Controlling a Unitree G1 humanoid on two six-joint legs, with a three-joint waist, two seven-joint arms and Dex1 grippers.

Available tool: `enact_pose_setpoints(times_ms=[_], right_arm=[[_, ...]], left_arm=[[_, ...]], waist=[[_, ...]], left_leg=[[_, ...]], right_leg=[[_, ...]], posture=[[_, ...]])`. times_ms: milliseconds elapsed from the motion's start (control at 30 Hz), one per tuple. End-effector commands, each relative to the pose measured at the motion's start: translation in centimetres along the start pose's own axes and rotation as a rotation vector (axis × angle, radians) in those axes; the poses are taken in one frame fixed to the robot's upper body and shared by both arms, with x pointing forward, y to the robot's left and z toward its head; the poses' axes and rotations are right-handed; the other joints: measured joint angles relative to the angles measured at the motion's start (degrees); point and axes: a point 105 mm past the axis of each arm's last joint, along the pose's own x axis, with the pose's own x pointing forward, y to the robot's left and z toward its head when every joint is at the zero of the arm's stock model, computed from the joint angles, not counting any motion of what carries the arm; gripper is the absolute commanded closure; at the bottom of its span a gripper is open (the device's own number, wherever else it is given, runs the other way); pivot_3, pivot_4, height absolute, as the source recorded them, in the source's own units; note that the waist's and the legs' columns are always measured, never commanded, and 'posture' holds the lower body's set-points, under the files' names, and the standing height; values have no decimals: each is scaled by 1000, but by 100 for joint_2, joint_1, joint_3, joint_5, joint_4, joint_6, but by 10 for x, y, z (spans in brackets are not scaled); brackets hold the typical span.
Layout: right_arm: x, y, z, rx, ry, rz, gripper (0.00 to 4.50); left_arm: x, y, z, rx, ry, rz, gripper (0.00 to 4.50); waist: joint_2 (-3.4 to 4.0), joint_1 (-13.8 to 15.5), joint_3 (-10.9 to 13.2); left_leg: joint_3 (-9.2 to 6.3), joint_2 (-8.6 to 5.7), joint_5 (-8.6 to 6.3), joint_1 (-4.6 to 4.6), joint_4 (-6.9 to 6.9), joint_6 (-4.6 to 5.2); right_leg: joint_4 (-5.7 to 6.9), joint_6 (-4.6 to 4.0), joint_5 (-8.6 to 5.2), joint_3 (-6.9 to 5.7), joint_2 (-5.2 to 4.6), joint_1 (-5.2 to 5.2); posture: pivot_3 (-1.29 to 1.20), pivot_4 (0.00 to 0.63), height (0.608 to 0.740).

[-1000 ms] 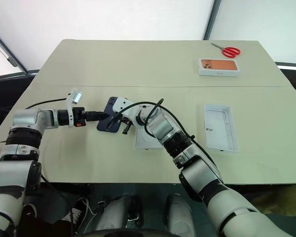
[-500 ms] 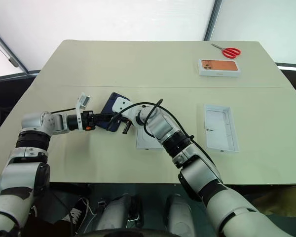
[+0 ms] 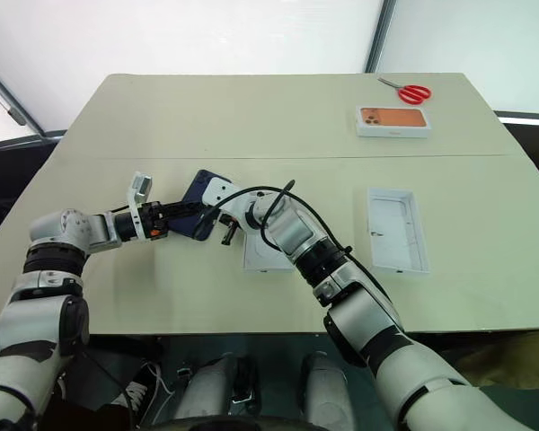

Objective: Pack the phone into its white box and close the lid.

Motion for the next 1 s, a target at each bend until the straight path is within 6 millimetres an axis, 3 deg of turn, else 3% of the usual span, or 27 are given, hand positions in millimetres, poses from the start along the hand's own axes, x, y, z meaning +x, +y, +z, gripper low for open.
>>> enact_pose_setpoints(times_ms=[33, 67, 367, 467, 767, 867, 900, 1000], right_arm=[[-1, 0, 10, -32, -25, -2, 4500], [-2, 0, 10, -34, -24, -3, 4500], [-2, -1, 9, -33, -23, -8, 4500], [-2, -1, 8, -38, -24, -9, 4500], [-6, -3, 12, -53, -59, -16, 4500], [-6, -4, 10, -43, -52, -16, 4500], [-6, -4, 9, -44, -47, -15, 4500], [-5, -2, 10, -47, -52, -9, 4500]], left_arm=[[-2, 21, -16, -59, 22, 102, 1795], [-1, 22, -17, -61, 26, 108, 2285], [0, 26, -21, -96, 7, 122, 2285], [0, 26, -25, -96, 15, 120, 3113], [-3, 25, -30, -98, 14, 91, 3113], [-7, 25, -29, -131, -7, 90, 3933], [-7, 26, -29, -139, -9, 93, 4405], [-7, 27, -32, -130, -2, 100, 4462]], waist=[[0, -19, 0], [0, -19, 0], [0, -11, 0], [0, -17, 0], [0, -24, 0], [0, -21, 0], [0, -24, 0], [0, -28, 0]], left_leg=[[0, 0, 0, -1, -1, 0], [0, 0, 0, -2, -2, 1], [0, -2, 0, -2, -3, 0], [1, -2, 0, -2, -3, 0], [4, -3, 1, -1, -13, -2], [4, -3, 1, 0, -14, -2], [4, -3, 2, 3, -14, -3], [4, -3, 4, 10, -22, -7]], right_leg=[[0, 0, 0, 0, 0, -1], [0, 0, 0, 0, 0, -3], [-1, 0, 0, 0, -1, -2], [-1, 0, 0, 0, -1, -2], [-6, 0, 0, 1, -1, -4], [-6, 0, 0, 2, -1, -5], [-6, 0, 0, 2, -2, -2], [-5, 0, 0, 3, -1, -1]], posture=[[0, 150, 738], [0, 150, 738], [0, 150, 738], [0, 150, 738], [0, 150, 738], [0, 150, 738], [0, 150, 738], [0, 150, 738]])
